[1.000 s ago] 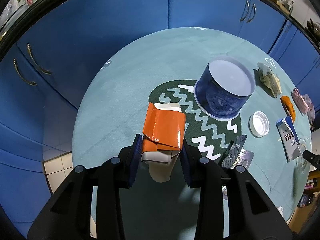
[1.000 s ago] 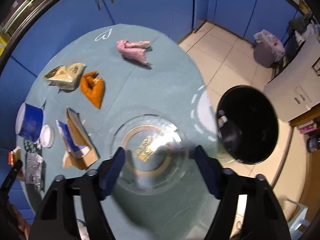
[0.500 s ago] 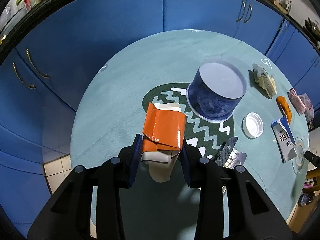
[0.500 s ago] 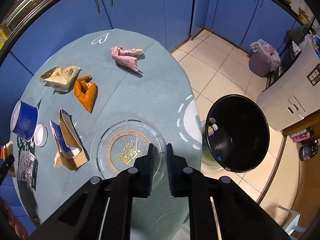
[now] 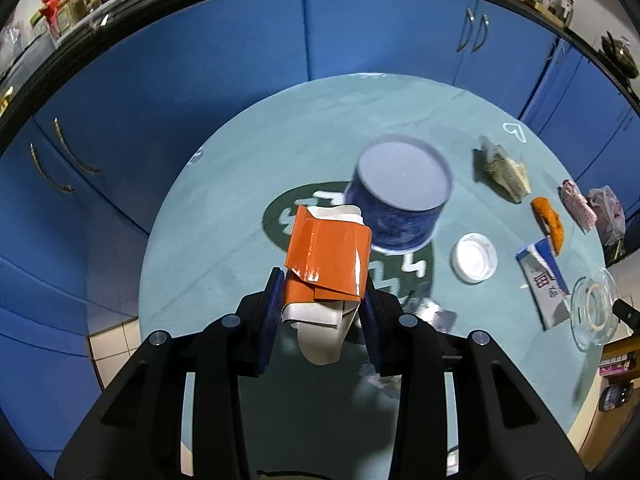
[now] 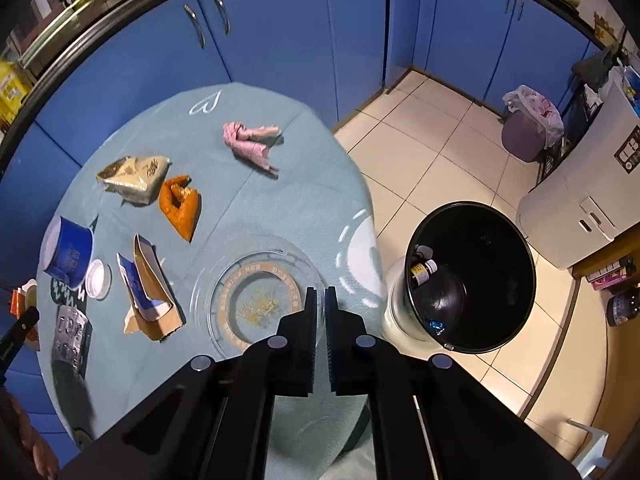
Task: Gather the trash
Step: 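Carry the clear lid to the black bin and open the right tool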
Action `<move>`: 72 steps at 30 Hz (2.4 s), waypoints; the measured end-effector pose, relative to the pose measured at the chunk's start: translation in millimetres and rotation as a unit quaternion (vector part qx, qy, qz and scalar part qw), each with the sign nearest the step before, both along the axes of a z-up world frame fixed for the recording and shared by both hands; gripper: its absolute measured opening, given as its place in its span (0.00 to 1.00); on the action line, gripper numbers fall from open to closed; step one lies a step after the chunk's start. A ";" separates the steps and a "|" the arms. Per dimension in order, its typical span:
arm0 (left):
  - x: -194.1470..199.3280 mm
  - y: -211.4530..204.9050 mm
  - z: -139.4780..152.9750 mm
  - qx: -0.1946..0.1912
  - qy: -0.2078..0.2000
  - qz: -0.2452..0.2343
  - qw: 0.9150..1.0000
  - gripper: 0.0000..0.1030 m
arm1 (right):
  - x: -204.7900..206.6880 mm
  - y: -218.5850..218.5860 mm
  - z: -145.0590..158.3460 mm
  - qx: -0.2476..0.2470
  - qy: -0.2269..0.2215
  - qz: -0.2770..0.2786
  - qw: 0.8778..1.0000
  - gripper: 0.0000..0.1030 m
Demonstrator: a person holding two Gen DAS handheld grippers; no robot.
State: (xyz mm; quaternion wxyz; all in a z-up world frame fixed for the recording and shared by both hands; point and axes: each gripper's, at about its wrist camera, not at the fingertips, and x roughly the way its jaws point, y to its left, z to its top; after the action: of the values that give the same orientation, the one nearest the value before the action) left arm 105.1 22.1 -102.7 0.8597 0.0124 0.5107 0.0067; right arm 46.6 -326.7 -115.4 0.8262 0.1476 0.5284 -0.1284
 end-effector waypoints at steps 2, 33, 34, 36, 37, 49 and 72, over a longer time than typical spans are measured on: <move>-0.7 -8.4 5.7 0.000 -0.006 -0.007 1.000 0.36 | -2.4 -4.7 4.6 0.002 -0.007 -0.003 1.000 0.05; -10.4 -209.1 42.2 0.014 -0.033 -0.168 0.985 0.36 | -60.7 -144.2 27.7 0.027 -0.058 -0.110 0.992 0.05; -10.4 -213.8 43.2 0.014 -0.034 -0.173 0.984 0.36 | -62.5 -149.3 27.6 0.027 -0.058 -0.114 0.991 0.05; -11.1 -226.7 44.5 0.016 -0.036 -0.183 0.982 0.36 | -66.0 -157.5 27.2 0.027 -0.058 -0.121 0.991 0.05; -11.8 -235.6 45.3 0.016 -0.038 -0.191 0.981 0.36 | -67.9 -162.4 26.8 0.027 -0.058 -0.124 0.990 0.05; -19.6 -307.4 50.9 0.019 -0.043 -0.251 0.967 0.36 | -79.6 -197.7 25.9 0.027 -0.058 -0.143 0.988 0.05; -50.3 -395.3 60.3 0.017 -0.057 -0.337 0.940 0.36 | -85.3 -227.1 13.6 0.029 -0.032 -0.124 0.991 0.24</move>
State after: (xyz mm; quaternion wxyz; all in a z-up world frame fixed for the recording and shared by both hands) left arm 54.7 -373.1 -42.4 0.8389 0.1982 0.4265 -0.2739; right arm -38.7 -553.8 -101.8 0.8156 0.2402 0.4827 -0.2098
